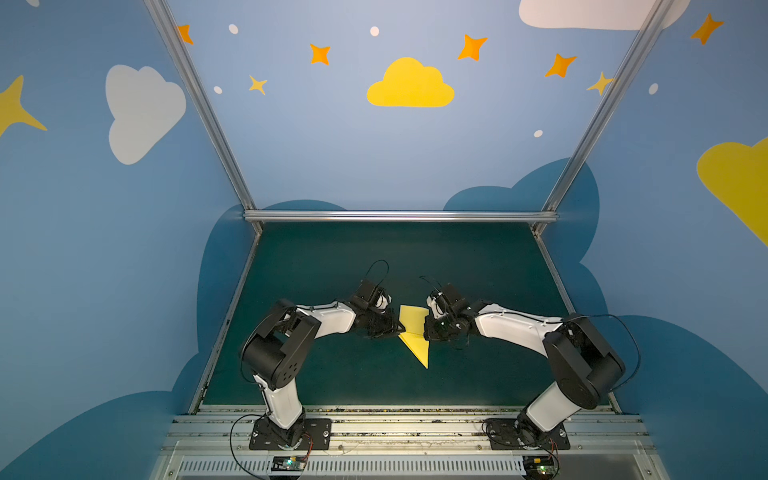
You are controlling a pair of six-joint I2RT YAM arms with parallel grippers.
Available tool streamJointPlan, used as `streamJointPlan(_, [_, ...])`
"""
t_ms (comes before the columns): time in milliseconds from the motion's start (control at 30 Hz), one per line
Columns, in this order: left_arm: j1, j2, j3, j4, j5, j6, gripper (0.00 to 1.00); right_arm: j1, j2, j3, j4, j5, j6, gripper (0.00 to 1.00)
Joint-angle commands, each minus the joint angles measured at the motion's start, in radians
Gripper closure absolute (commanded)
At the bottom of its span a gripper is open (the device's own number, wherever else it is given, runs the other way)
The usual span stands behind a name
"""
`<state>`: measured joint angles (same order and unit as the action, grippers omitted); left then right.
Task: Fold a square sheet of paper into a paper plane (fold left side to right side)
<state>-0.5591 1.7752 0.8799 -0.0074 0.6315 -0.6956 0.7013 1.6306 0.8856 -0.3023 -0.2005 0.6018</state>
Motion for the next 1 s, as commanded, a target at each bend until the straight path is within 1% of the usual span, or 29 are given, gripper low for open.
streamJointPlan(0, [-0.004,0.017,0.018,0.003,0.014,0.006,0.74,-0.007,0.015,0.009,0.006,0.003,-0.008,1.0])
streamJointPlan(267, [-0.005,0.032,0.011,0.003,0.017,0.018,0.85,-0.012,0.008,0.019,0.0,-0.002,-0.013,1.0])
streamJointPlan(433, [-0.006,0.027,0.011,-0.002,0.013,0.021,0.96,-0.015,-0.023,0.024,-0.015,-0.008,-0.028,1.0])
streamJointPlan(467, [-0.008,0.024,0.011,-0.005,0.012,0.022,0.96,-0.014,-0.032,0.025,-0.019,-0.008,-0.031,1.0])
streamJointPlan(533, [-0.01,0.015,0.009,-0.017,0.006,0.022,0.96,-0.013,-0.047,0.026,-0.031,-0.004,-0.037,0.93])
streamJointPlan(600, [-0.015,0.001,0.005,-0.027,-0.001,0.018,0.96,-0.01,-0.06,0.028,-0.044,-0.007,-0.043,0.82])
streamJointPlan(700, [-0.021,-0.027,-0.014,-0.043,-0.027,-0.001,0.96,0.011,-0.08,0.03,-0.066,-0.005,-0.052,0.74])
streamJointPlan(833, [-0.029,-0.084,-0.051,-0.054,-0.074,-0.053,0.96,0.077,-0.112,0.035,-0.102,0.034,-0.055,0.67])
streamJointPlan(967, [-0.04,-0.164,-0.102,-0.07,-0.142,-0.129,0.96,0.179,-0.116,0.047,-0.137,0.108,-0.046,0.62])
